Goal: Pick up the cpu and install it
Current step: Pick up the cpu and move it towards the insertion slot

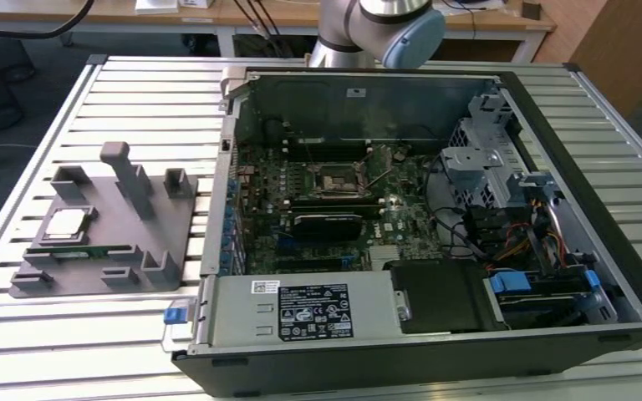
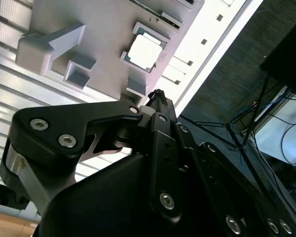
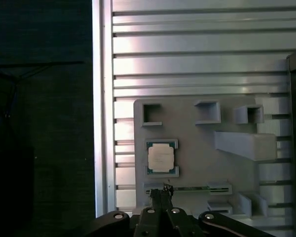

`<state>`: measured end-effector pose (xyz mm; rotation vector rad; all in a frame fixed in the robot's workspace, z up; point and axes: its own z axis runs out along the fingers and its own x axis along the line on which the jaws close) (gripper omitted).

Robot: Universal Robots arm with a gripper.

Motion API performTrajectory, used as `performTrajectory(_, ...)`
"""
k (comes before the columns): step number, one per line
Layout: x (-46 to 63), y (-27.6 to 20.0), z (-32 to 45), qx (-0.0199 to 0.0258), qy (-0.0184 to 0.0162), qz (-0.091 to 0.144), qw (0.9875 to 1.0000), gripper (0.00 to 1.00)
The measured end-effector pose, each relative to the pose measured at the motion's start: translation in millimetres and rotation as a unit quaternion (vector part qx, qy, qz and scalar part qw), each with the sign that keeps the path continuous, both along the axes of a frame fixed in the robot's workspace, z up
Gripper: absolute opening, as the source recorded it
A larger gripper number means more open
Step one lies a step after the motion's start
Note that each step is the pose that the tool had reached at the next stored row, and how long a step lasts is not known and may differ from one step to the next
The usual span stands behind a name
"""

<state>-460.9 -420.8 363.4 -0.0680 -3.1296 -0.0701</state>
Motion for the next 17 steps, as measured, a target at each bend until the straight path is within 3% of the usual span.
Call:
performTrajectory(11,-4.1,0.4,-13.7,-0.0004,0.0032,0.003,1.0,0.11)
performTrajectory(16,-4.7,-1.0,-21.7,-0.0021,0.0028,0.004,1.0,0.11)
performTrajectory(17,-5.4,-2.9,-22.5,-0.0021,0.0015,0.005,1.0,0.17)
